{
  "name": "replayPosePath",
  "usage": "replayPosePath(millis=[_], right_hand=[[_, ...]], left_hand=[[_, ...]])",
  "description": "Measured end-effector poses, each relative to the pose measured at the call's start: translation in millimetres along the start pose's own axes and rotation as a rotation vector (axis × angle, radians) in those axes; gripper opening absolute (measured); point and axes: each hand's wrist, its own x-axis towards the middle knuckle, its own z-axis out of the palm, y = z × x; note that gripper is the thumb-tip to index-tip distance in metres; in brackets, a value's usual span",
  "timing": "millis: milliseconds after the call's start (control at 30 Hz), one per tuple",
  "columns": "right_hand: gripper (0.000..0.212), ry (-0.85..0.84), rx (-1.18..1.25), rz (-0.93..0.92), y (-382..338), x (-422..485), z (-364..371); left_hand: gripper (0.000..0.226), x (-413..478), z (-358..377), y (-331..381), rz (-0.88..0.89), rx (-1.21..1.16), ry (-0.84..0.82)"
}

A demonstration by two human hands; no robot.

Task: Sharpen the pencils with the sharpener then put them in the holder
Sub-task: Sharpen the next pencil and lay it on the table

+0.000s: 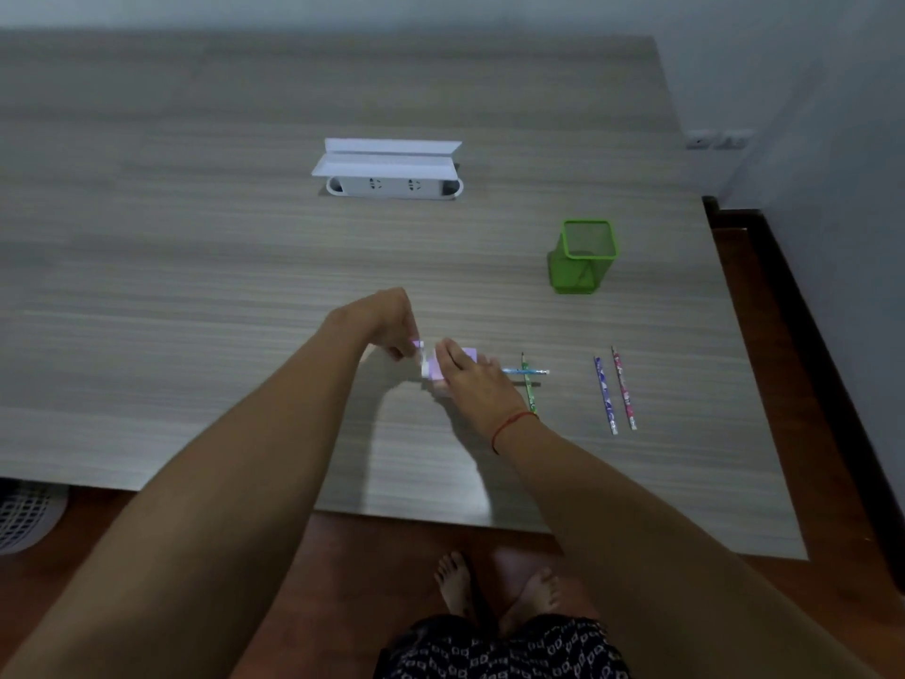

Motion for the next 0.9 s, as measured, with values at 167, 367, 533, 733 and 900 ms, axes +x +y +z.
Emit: replayPosePath(millis=[167, 367, 533, 733, 900], right_hand=[[0.063, -0.012, 0.037, -0.043, -0.4, 1.1, -2.3], [0.055, 0.003, 0.093, -0.046, -0.3, 1.8, 0.5], [0.061, -0.037, 0.060, -0.029, 0.1, 1.9, -2.6], [0.065, 0.007, 0.028, -0.034, -0.2, -2.0, -4.8], [0.066, 0.007, -0.020, -0.031, -0.7, -2.0, -6.3]], left_hand=[[0.016, -17.3, 22.9, -2.4, -0.143, -0.058, -0.354], [0.013, 2.2, 74.8, -28.6, -0.069, -0.014, -0.049], [0.015, 16.6, 70.9, -16.2, -0.054, 0.139, 0.256], [0.014, 11.5, 20.6, 3.7, -0.084, 0.168, 0.122], [0.017, -11.4, 6.8, 14.1, -0.165, 0.134, -0.342]])
